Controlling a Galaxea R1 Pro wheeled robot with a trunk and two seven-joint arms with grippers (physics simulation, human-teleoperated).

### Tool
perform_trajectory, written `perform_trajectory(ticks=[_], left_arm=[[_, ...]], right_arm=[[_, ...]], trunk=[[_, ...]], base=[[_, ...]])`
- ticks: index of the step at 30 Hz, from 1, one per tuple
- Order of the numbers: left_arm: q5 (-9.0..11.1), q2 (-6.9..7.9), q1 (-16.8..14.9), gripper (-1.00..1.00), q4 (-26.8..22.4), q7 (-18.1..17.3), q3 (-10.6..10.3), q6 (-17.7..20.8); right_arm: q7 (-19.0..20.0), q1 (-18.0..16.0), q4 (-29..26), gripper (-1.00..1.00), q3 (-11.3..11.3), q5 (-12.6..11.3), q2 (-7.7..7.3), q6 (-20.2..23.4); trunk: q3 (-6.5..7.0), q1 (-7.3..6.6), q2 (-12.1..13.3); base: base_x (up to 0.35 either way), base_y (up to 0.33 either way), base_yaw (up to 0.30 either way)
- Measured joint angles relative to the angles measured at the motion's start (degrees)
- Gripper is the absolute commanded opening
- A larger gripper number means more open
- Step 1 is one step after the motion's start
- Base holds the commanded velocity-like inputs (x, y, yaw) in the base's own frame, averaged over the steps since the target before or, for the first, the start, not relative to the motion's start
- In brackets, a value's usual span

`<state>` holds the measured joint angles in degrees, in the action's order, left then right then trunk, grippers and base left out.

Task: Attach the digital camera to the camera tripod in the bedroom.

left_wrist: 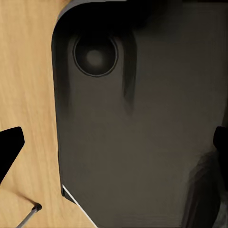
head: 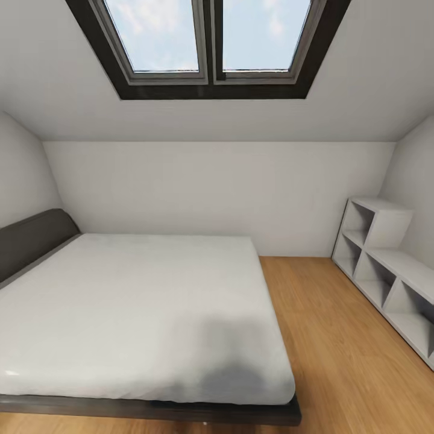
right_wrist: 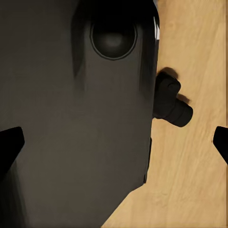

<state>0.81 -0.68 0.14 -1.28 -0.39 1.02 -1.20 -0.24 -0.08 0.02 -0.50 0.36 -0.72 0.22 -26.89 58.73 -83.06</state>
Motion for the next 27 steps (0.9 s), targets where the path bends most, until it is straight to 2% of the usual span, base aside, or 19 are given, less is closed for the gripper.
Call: perform_trajectory(ticks=[22, 27], left_arm=[[0.3, -0.1, 0.0, 1.0, -0.3, 0.1, 0.1, -0.5], [0.3, -0.1, 0.0, 1.0, -0.3, 0.1, 0.1, -0.6]], right_arm=[[0.0, 0.0, 0.0, 1.0, 0.1, -0.1, -0.12, -0.3], [0.0, 0.0, 0.0, 1.0, 0.1, -0.1, -0.11, -1.7]], trunk=[[0.0, 0.0, 0.0], [0.01, 0.0, 0.0]], base=[[0.0, 0.0, 0.0], [0.0, 0.0, -0.003]])
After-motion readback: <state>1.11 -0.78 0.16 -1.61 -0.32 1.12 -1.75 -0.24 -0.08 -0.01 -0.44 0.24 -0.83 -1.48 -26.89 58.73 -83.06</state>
